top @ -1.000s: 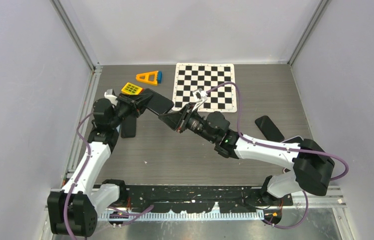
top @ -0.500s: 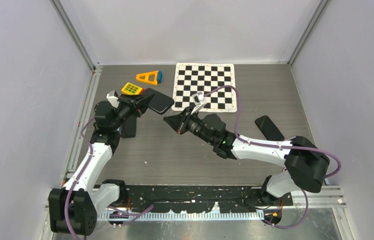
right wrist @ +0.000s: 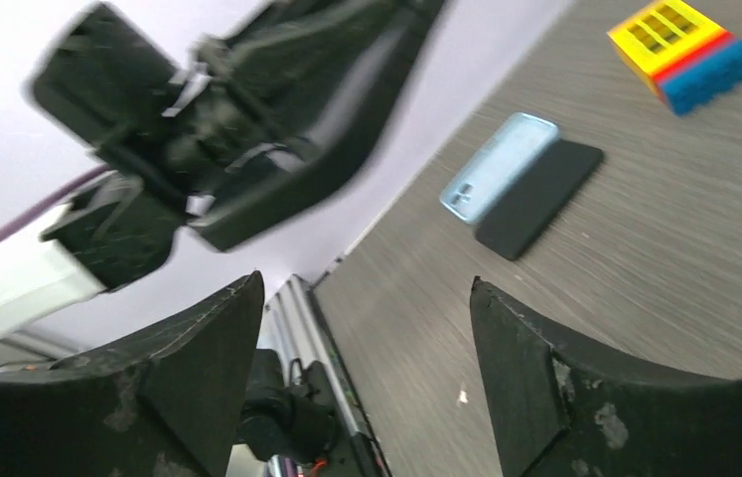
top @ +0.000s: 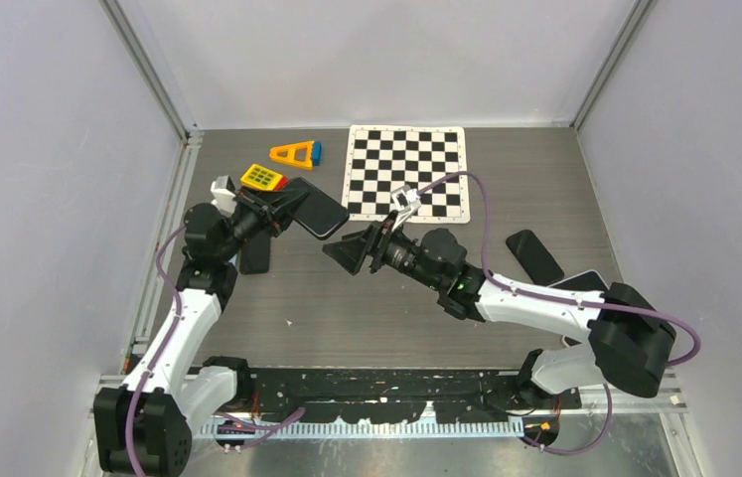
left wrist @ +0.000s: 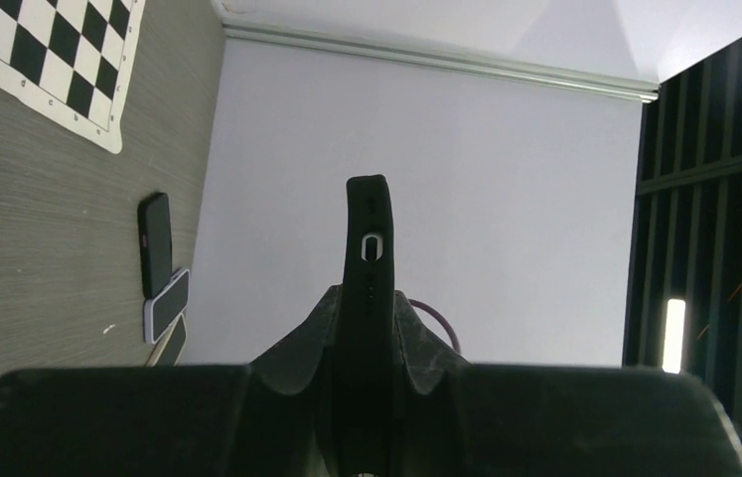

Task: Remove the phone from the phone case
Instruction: Remove the phone case from the phone.

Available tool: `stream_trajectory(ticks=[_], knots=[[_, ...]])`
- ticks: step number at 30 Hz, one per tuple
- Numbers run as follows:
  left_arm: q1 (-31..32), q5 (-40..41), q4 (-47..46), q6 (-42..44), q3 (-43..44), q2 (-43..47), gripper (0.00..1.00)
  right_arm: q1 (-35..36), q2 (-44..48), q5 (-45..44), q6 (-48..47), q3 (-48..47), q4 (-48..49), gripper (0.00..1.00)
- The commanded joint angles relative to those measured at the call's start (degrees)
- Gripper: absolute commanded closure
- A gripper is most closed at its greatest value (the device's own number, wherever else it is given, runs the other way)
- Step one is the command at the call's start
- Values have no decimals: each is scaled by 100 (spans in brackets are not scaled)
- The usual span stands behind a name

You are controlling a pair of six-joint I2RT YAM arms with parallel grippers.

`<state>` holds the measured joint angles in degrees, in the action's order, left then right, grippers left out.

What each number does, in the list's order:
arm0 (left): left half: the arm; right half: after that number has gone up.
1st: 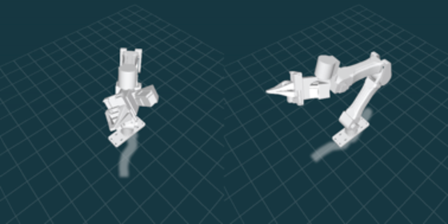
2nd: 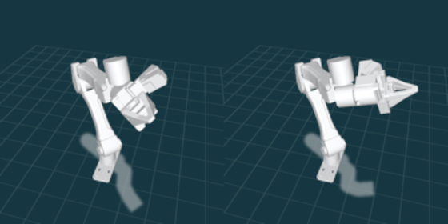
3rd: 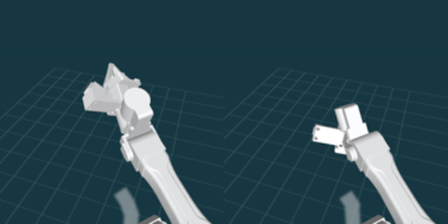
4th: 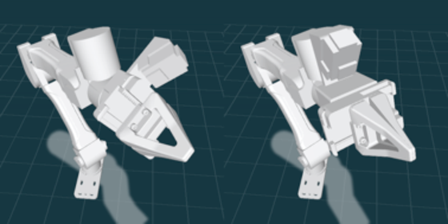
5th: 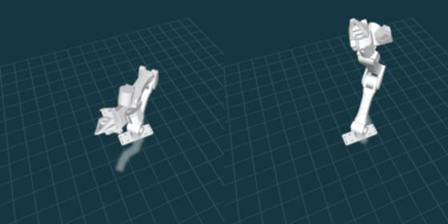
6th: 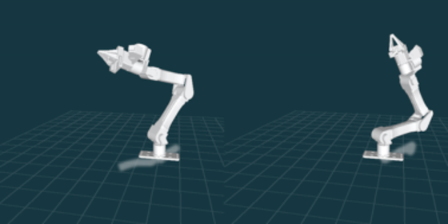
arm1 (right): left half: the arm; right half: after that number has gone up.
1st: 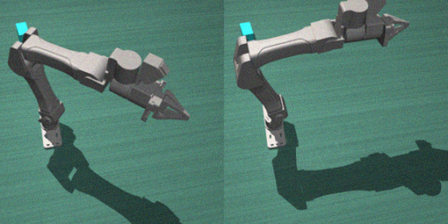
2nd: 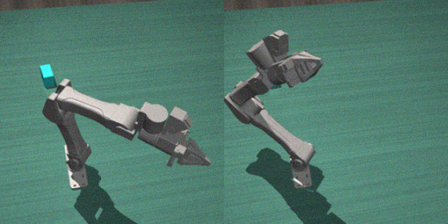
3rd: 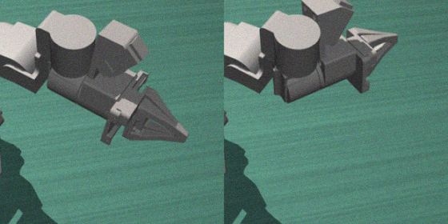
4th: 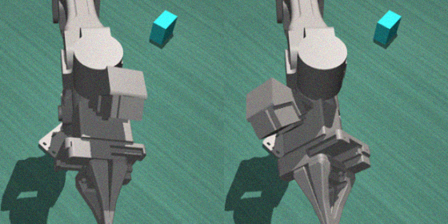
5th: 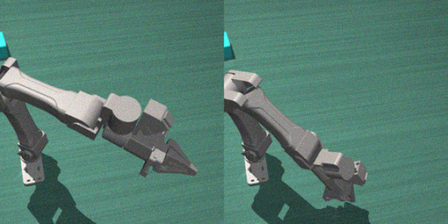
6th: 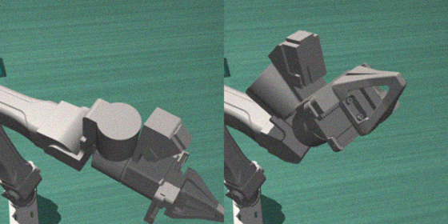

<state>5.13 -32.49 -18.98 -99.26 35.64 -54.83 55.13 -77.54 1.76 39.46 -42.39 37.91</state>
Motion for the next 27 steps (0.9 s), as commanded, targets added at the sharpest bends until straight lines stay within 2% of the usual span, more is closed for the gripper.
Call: stream_trajectory(ticks=[1, 6, 13, 15, 18, 22, 25, 27], knots=[[-14, -6, -230, 370, 409, 192, 100, 24, 292, 740, 235, 1, 834, 15], [-13, -31, -158, 556, 498, 261, 100, 24, 132, 664, 877, -253, 867, 14], [-24, -87, -88, 636, 523, 297, 100, 23, -245, 415, 1536, -375, 1206, 27], [-15, -98, -88, 636, 515, 309, 100, 24, -291, 422, 1592, -395, 1304, 25], [-18, -98, -88, 630, 506, 318, 100, 24, -285, 423, 1584, -382, 1428, 16], [-21, -119, -86, 611, 506, 308, 100, 24, -255, 334, 1586, -344, 1481, 14], [-18, -139, -72, 545, 506, 311, 100, 19, -266, 254, 1651, -412, 1333, 21], [-21, -171, -74, 445, 493, 287, 100, 22, -282, 194, 1660, -543, 996, 32]])
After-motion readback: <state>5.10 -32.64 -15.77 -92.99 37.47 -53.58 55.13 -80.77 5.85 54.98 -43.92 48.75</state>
